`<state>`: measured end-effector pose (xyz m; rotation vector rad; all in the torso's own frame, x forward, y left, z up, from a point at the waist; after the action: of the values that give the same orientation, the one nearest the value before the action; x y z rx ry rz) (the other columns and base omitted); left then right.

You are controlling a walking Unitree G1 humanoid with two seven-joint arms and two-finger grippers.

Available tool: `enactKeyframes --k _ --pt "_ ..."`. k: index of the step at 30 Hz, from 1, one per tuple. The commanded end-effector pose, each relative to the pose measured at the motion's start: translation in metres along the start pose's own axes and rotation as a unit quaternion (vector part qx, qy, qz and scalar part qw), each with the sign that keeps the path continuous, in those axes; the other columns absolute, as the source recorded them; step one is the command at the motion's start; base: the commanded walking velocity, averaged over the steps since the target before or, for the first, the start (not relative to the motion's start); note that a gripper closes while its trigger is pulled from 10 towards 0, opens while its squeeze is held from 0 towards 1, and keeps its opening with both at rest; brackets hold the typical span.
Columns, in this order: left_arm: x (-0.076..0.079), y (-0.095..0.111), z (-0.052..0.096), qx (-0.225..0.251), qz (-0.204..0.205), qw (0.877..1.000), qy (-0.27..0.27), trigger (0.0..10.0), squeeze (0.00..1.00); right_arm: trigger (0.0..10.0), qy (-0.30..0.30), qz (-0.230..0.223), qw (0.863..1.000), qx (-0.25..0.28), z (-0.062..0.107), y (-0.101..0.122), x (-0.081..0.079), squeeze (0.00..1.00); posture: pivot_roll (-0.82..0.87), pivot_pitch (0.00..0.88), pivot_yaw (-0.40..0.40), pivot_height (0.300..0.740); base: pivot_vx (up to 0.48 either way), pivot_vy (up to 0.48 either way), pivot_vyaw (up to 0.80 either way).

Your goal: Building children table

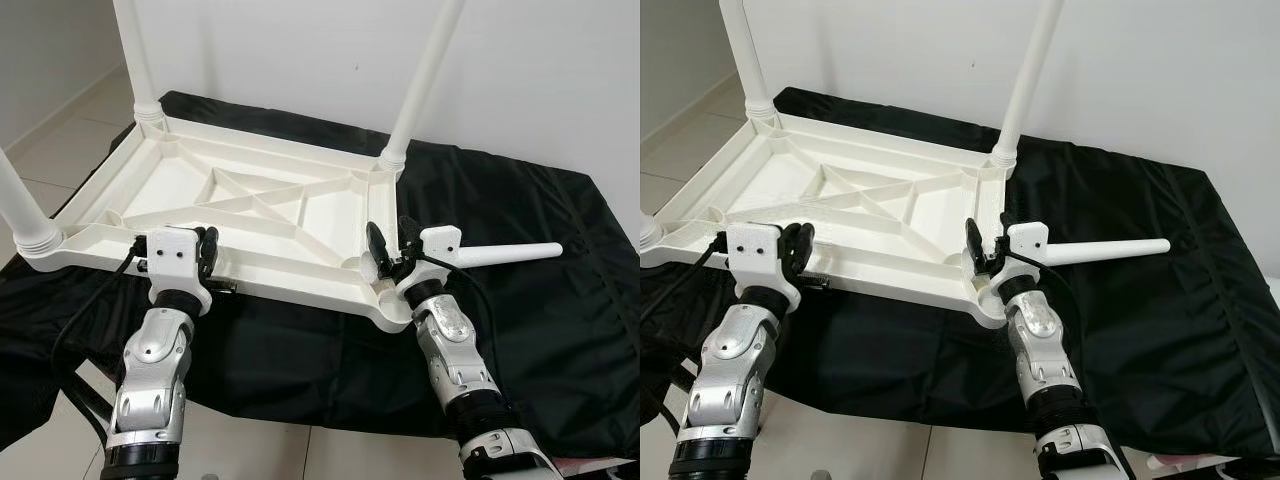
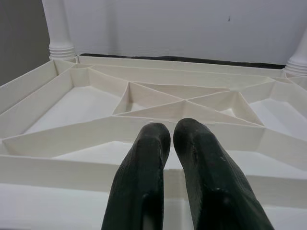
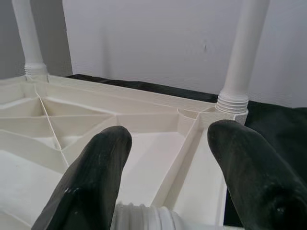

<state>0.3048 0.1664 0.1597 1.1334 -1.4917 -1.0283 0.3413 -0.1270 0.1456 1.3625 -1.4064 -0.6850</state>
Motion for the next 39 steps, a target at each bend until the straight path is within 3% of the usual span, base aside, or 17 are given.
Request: enactKeyframes --k 1,7,18,28,39 --pt "-0.004 0.001 0.004 0.019 0.004 0.999 0.049 10.0 0.00 10.0 -0.010 0.008 1.000 0.022 0.005 0.003 0.004 0.00 0.07 0.000 -0.089 0.740 0.000 0.000 0.00" --pt "-0.001 0.001 0.009 0.032 0.017 0.998 0.053 10.0 0.00 10.0 -0.027 0.017 0.999 0.039 0.014 0.004 0.005 0.00 0.07 0.000 -0.086 0.740 0.000 0.000 0.00" --pt "0.001 -0.004 0.022 0.033 0.001 0.998 0.047 10.0 0.00 10.0 -0.031 0.025 0.998 0.044 0.022 0.007 -0.003 0.00 0.07 0.019 -0.080 0.740 0.000 0.000 0.00" --pt "0.002 -0.009 0.036 0.040 -0.002 0.998 0.044 10.0 0.00 10.0 -0.058 0.062 0.996 0.037 0.041 -0.001 -0.003 0.00 0.06 0.037 -0.075 0.740 0.000 0.000 0.00" --pt "-0.003 -0.010 0.033 0.032 -0.014 0.999 0.034 10.0 0.00 10.0 -0.087 0.041 0.995 -0.025 0.031 -0.013 0.006 0.00 0.05 0.034 -0.078 0.740 0.000 0.000 0.00"
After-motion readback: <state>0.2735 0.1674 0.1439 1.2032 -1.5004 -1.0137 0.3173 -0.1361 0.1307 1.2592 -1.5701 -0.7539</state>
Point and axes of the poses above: a point about 5 cm out from each wrist's last joint towards the gripper, its own z axis pointing back from the gripper into the wrist, its own y axis along the axis of the wrist's last joint, x = y × z, the point moved 2 cm from there along -z, pointing out of the wrist towards the gripper, and after that the axes turned 15 degrees about z, right-handed, at the moved point
